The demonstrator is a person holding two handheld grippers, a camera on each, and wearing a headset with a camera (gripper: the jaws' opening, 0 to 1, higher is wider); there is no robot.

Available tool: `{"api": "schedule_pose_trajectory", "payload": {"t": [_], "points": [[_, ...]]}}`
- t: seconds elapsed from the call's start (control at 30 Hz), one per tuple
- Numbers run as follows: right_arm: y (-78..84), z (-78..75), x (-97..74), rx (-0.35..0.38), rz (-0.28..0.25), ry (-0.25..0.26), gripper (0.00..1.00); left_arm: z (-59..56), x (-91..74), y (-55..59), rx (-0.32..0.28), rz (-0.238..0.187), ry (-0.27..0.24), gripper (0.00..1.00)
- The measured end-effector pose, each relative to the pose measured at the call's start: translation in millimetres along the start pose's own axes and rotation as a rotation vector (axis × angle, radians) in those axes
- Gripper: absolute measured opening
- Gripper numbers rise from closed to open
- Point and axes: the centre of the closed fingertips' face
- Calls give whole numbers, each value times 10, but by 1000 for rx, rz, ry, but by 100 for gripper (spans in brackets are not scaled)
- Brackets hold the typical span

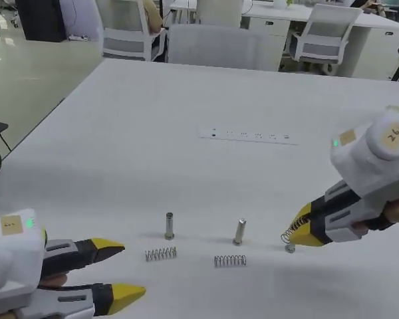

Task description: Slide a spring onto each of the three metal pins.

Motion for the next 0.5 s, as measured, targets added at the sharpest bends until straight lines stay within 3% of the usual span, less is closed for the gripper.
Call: {"api": "schedule_pose_trajectory", "payload": {"t": [0.5], "points": [[172,-383,13,7,91,50,8,-14,22,-23,-6,-9,-4,38]]}}
Point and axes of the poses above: the centre of the closed fingertips' face, and the gripper's own axes: x roughly forward along the fingers, z roughly to its left, y roughly out of its underside, and after that the axes turned 14 degrees about z, right-handed
